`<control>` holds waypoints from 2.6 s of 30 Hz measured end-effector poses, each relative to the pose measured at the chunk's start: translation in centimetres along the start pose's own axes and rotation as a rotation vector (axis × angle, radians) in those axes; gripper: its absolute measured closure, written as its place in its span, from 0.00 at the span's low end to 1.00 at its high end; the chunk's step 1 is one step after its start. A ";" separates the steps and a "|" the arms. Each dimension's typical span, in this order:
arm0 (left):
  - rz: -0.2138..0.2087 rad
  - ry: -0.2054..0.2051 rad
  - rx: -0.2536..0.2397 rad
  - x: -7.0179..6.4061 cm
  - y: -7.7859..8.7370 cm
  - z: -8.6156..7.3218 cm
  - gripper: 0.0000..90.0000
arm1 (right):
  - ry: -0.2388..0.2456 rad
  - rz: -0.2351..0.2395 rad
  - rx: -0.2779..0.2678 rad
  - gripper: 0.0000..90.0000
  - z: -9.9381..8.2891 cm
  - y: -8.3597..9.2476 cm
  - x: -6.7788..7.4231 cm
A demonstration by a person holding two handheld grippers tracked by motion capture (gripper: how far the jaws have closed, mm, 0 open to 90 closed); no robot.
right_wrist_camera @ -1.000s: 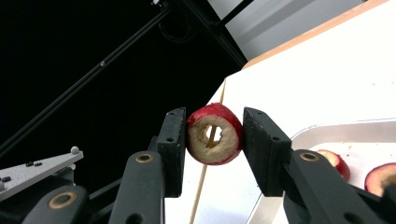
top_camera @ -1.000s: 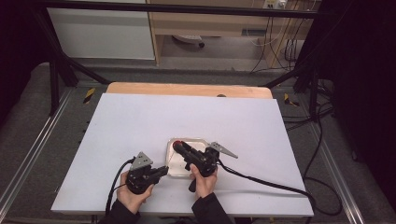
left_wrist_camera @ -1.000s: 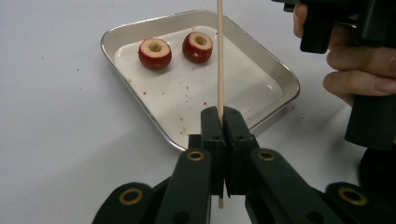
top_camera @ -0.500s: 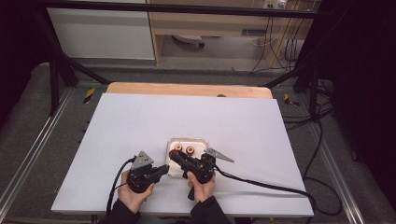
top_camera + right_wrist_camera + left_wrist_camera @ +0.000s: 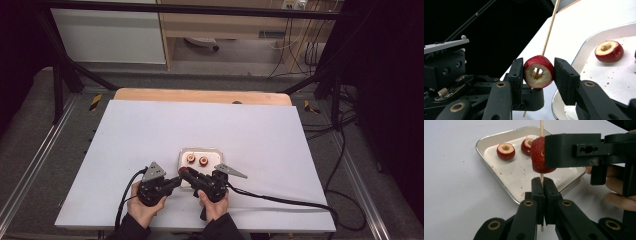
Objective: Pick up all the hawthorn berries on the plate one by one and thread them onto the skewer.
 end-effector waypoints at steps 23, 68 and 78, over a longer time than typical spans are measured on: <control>0.001 -0.043 0.017 1.8 1.9 -1.0 0.98 | 0.424 -0.263 0.336 0.08 4.3 3.3 -2.4; -0.004 -0.050 0.033 2.5 2.2 -1.5 0.98 | 0.591 -0.407 0.876 0.44 6.5 -2.0 -6.4; -0.003 -0.051 0.033 2.5 2.2 -1.5 0.98 | 0.590 -0.399 0.895 0.57 6.0 -2.7 -7.3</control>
Point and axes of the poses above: each handheld gripper's, and its own axes: y roughly backward along the jaws, z roughly out of its top, x roughly to its left, the point moved 8 cm from there along -y, roughly forward along the jaws, and after that the axes turned 4 degrees about -y, right-handed, at the moved point
